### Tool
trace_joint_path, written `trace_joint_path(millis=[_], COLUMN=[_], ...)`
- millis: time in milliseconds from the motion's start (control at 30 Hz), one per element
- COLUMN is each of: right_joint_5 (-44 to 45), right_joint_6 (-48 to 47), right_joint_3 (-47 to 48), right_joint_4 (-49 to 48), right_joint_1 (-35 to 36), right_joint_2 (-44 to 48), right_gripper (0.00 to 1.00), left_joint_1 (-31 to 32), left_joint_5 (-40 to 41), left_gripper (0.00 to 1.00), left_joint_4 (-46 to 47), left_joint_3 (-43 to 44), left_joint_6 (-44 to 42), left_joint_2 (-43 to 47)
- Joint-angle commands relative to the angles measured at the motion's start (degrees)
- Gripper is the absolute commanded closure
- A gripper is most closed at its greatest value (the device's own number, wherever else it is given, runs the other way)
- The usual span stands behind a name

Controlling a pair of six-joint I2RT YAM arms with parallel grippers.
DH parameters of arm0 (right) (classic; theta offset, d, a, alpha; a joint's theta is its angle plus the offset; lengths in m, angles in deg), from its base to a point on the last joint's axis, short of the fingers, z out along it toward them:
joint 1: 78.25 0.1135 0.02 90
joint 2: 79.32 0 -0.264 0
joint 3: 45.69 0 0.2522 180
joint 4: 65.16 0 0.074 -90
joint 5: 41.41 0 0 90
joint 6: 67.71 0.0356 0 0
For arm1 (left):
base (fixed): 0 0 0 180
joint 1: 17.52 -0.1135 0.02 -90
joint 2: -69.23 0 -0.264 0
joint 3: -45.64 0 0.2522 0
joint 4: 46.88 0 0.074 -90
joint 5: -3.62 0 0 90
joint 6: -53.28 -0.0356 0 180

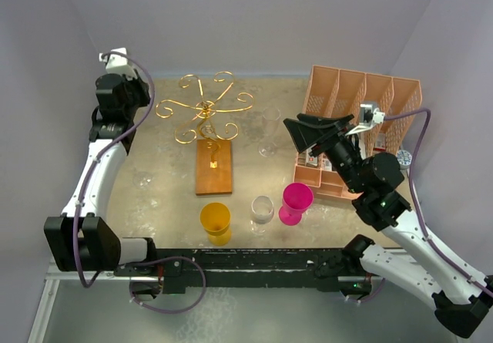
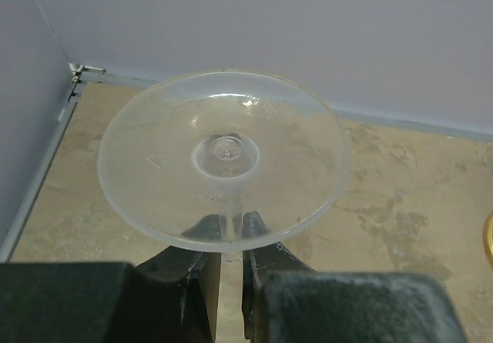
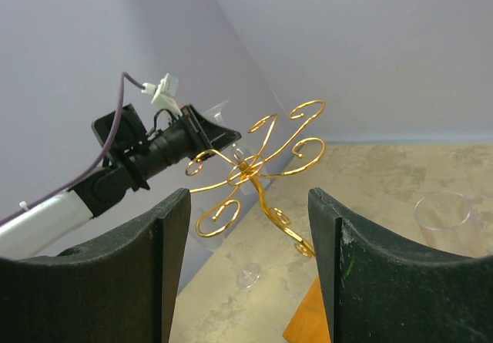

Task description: Place the wine glass upside down on the wine glass rack

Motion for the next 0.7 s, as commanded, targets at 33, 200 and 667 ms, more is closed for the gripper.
trace_joint_path(millis=[33, 200, 667], right_joint_5=[0.1, -0.6, -1.3], right_joint_6=[-1.7, -2.1, -1.8], right_joint_3=[-0.1, 0.5, 0.6], right_joint_4=[-1.5, -1.5, -1.8], right_joint_1=[0.2, 0.2, 0.2], right_joint_2=[1.3, 0.9, 1.1], right_gripper=[0.35, 0.35, 0.35], left_joint_1=[-3.8, -8.6, -9.5], left_joint_5=[-13.8, -30.0, -54.2], left_gripper=[1.0, 1.0, 1.0], left_joint_4=[15.5, 20.8, 39.4], left_joint_3=[-6.3, -9.9, -10.2], left_joint_6=[1.4, 5.2, 17.1], left_joint_2=[6.9, 6.7, -2.3])
